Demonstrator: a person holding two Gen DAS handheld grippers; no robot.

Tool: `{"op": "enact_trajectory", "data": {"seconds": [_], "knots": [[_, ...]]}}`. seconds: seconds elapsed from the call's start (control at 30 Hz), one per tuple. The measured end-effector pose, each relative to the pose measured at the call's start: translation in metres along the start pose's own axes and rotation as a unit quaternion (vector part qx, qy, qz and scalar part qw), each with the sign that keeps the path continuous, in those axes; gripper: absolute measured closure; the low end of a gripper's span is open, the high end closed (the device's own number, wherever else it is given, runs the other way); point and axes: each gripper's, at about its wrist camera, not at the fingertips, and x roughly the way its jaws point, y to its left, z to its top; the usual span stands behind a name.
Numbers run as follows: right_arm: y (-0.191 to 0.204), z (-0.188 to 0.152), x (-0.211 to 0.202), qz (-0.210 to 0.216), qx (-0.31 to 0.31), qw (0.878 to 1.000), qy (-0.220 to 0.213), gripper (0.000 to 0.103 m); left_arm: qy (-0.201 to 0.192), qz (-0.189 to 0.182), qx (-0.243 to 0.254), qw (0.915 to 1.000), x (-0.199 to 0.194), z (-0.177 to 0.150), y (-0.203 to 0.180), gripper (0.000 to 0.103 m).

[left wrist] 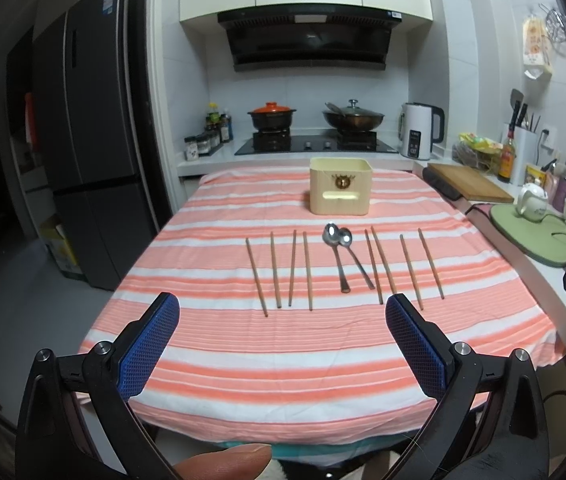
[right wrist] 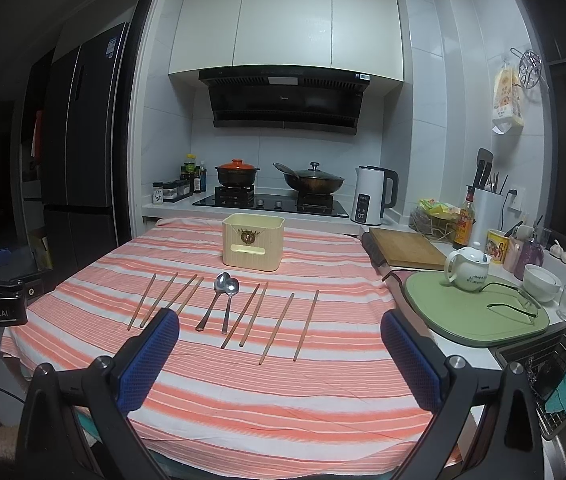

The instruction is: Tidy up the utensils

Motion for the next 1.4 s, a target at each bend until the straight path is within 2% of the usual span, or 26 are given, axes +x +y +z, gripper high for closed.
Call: {"op": "enact_trajectory", "data": {"seconds": [1.4], "knots": [[-0.0001, 0.0000, 0.0021, 0.003, 0.001, 1.000, 0.005, 0.000, 0.003, -0.001, 0.000, 1.0000, 0.0001, 0.0003, -0.0022, 0.000]]}}
